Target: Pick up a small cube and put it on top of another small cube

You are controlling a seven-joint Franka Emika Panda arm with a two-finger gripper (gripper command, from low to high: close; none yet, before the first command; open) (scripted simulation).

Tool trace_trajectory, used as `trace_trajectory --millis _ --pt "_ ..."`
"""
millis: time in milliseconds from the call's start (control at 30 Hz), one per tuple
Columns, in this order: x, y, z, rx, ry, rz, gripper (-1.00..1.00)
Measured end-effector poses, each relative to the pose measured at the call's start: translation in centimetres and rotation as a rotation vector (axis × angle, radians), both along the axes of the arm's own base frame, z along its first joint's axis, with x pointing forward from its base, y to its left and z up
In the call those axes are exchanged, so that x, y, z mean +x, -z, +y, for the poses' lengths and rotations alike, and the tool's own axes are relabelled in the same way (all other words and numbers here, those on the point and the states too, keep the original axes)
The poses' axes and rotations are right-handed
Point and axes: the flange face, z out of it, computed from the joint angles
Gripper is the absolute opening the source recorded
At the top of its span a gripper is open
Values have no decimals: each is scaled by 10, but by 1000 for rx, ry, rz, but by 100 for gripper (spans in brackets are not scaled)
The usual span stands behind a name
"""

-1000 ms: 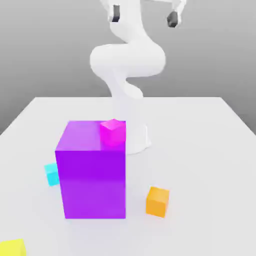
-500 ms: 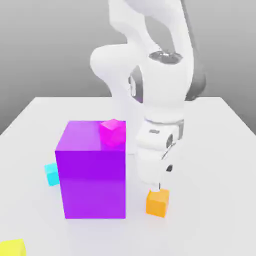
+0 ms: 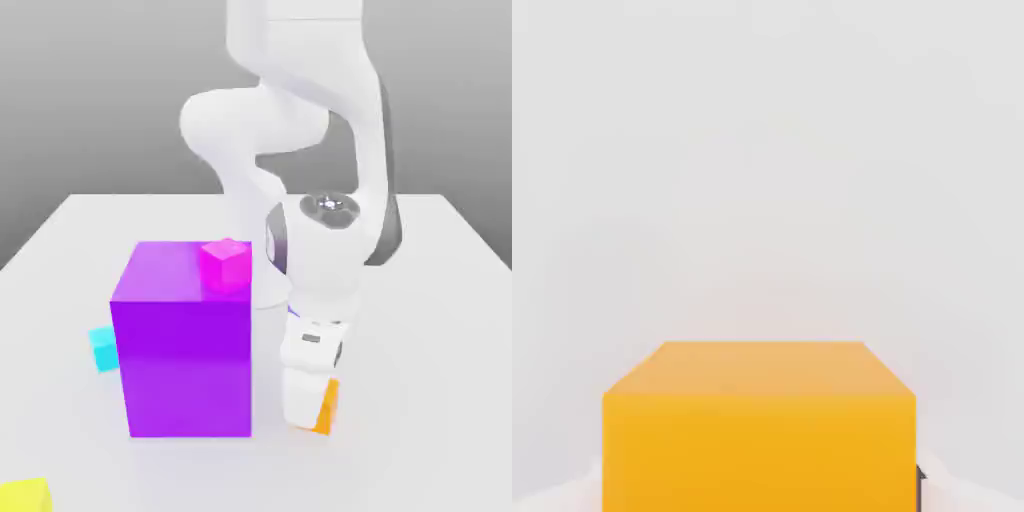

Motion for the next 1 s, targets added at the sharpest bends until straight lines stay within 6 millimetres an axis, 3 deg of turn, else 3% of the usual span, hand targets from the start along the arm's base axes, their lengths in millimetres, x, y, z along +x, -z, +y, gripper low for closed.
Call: trace_trajectory --millis 200,233,400,533,733,933,1000 --pt "0 -50 0 0 1 0 -100" --pt "8 -60 0 3 3 -20 -100" --pt "48 -130 -34 18 250 -71 -100" --pt "62 -191 -66 25 468 -93 -100" --pt "45 -264 -100 27 773 -72 -100" --pt "6 -332 -129 14 1079 -51 -100" --pt "-3 -318 -121 7 1100 -11 -100"
